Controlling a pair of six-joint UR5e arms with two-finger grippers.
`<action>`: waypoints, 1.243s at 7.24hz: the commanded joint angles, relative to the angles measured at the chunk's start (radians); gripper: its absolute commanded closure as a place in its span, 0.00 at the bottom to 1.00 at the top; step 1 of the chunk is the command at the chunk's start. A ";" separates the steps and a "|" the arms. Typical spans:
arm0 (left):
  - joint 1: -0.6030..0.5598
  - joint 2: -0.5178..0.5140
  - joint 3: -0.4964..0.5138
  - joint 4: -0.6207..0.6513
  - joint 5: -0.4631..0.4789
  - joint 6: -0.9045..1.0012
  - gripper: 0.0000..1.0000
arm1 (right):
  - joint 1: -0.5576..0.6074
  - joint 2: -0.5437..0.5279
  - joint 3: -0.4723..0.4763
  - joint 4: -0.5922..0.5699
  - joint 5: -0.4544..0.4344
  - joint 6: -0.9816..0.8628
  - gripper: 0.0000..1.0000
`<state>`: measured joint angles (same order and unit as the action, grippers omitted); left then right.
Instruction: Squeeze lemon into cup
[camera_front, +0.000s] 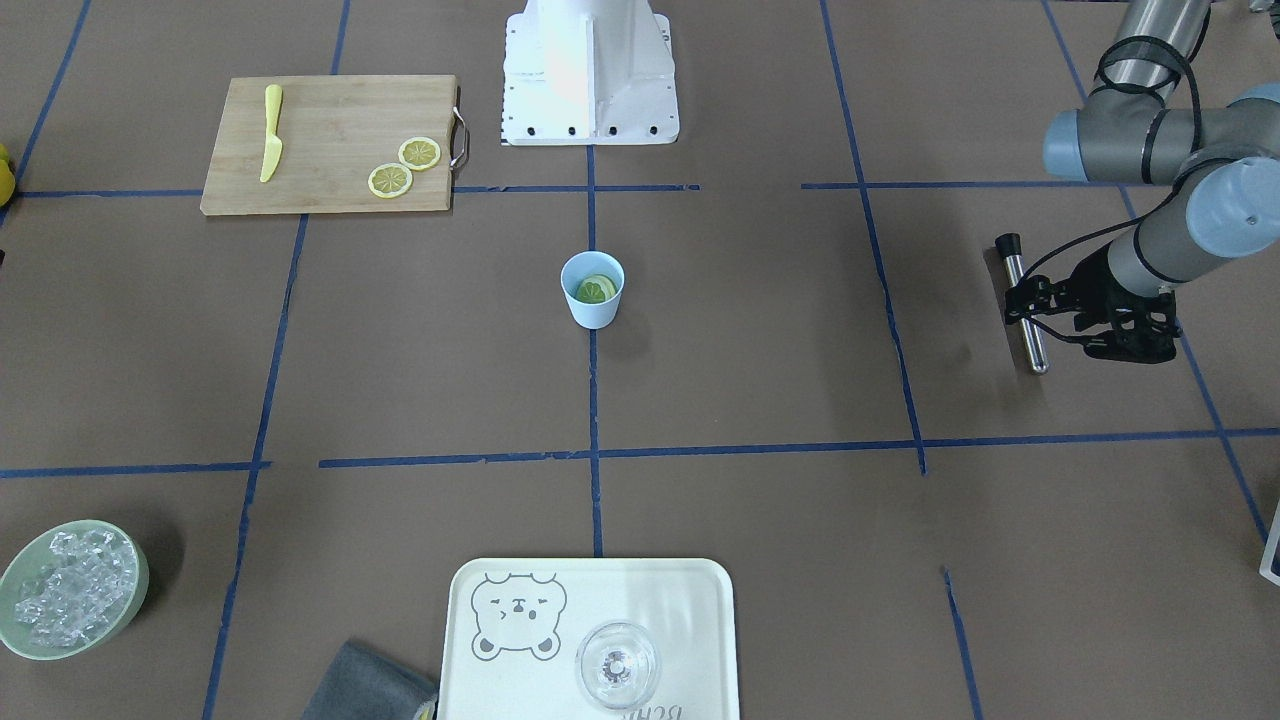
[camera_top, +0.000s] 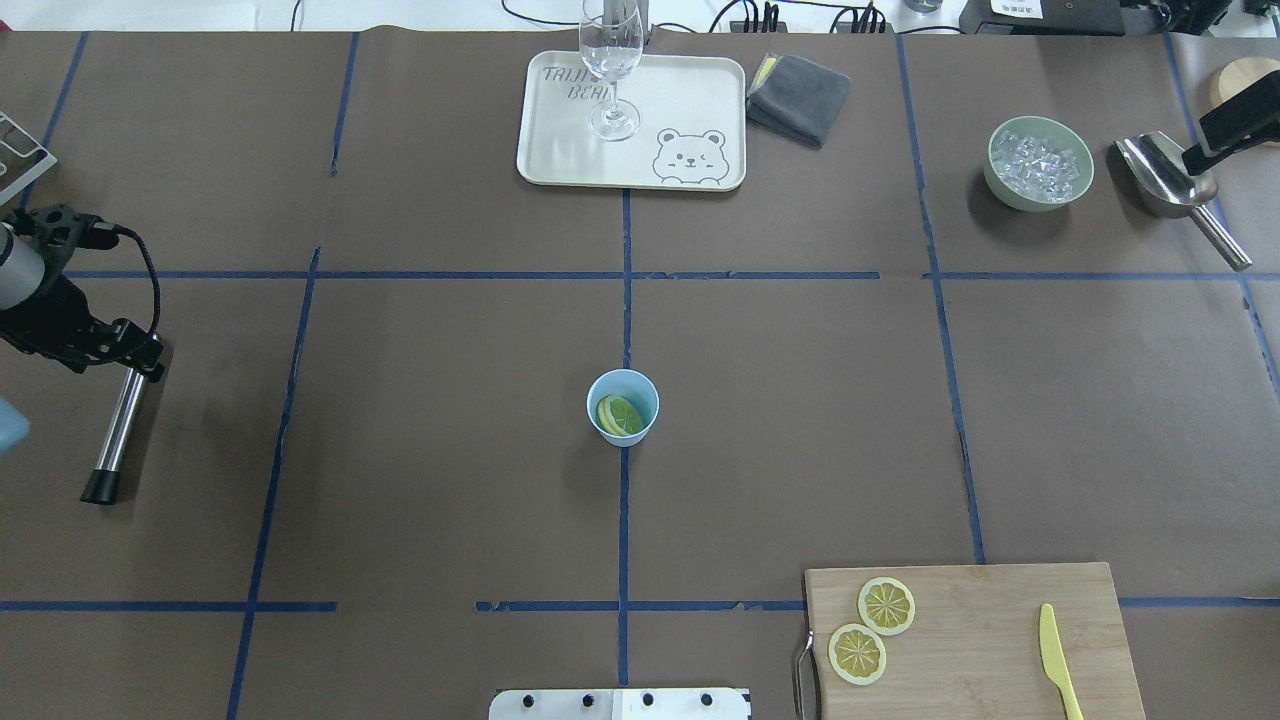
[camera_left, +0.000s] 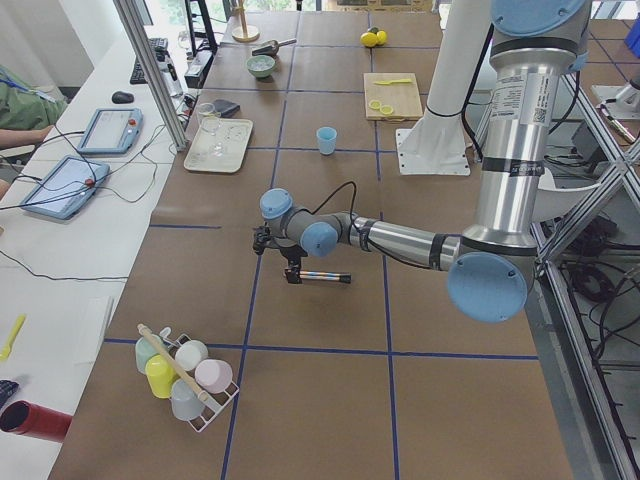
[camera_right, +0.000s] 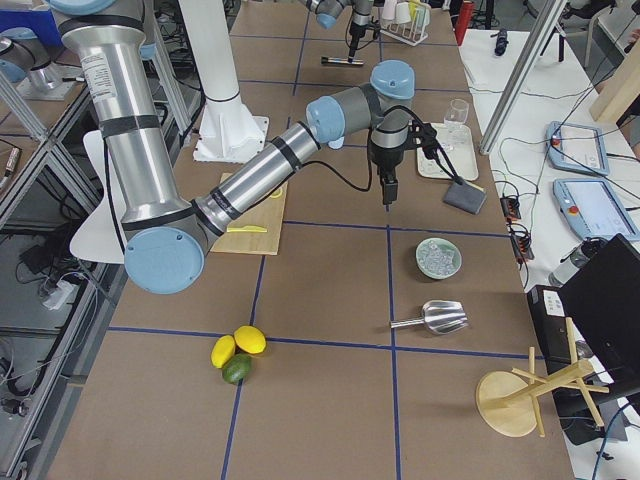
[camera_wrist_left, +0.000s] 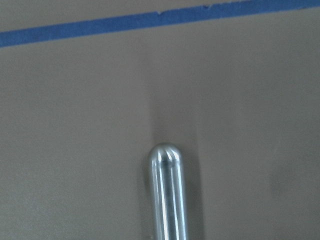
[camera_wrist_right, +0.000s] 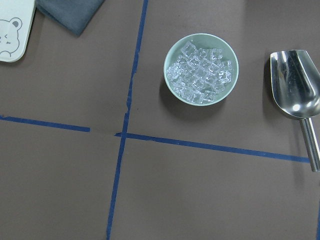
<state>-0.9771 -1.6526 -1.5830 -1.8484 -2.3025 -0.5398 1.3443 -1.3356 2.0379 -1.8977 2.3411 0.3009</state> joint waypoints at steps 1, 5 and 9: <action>0.006 -0.001 0.020 0.000 0.000 0.001 0.00 | 0.007 -0.005 -0.001 0.000 0.004 -0.003 0.00; 0.006 -0.004 0.029 0.000 0.000 0.000 0.06 | 0.009 -0.004 0.001 0.000 0.007 -0.002 0.00; 0.012 -0.009 0.035 0.000 -0.002 -0.003 0.43 | 0.027 -0.004 0.002 0.000 0.018 -0.002 0.00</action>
<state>-0.9668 -1.6599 -1.5469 -1.8483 -2.3038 -0.5418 1.3626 -1.3392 2.0396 -1.8975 2.3529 0.2997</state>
